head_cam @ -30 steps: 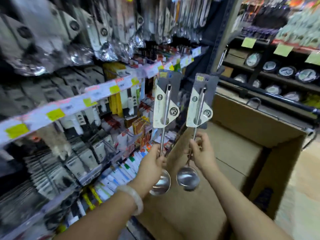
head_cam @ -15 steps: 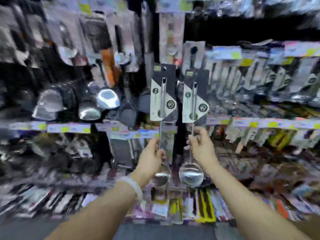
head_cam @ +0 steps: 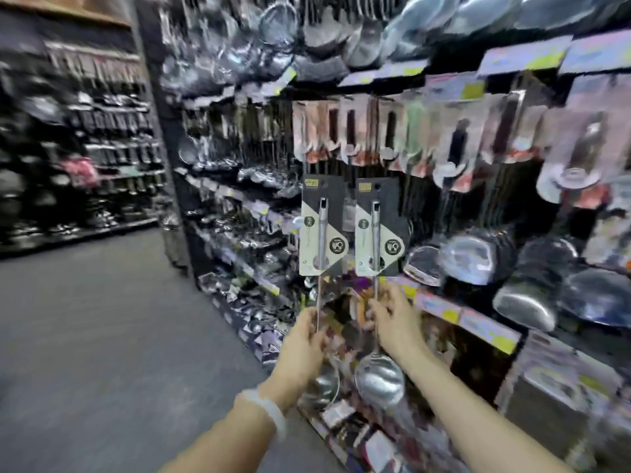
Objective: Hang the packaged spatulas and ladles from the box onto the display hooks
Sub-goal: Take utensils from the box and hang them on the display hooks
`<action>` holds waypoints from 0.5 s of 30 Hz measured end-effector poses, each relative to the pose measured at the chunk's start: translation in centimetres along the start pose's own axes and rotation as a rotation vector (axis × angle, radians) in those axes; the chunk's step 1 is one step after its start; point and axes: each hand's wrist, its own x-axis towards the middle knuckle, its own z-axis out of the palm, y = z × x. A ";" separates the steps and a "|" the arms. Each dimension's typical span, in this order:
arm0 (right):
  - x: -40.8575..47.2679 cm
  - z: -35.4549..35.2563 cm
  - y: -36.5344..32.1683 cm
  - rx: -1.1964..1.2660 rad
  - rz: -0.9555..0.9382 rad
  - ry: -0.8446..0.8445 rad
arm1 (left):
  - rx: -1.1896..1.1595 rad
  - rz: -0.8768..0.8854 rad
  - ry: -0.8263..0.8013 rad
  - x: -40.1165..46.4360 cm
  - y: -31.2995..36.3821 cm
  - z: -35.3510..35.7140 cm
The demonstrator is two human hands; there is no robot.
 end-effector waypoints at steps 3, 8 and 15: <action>6.5 6.4 -2.6 0.014 -0.067 -0.082 | 0.007 -0.032 0.098 5.7 -1.9 -5.3; 15.5 15.7 -7.1 0.059 -0.151 -0.214 | -0.018 -0.054 0.284 14.5 -4.0 -13.0; 22.5 29.3 -8.6 0.012 -0.150 -0.376 | -0.097 -0.198 0.409 22.0 -12.1 -20.9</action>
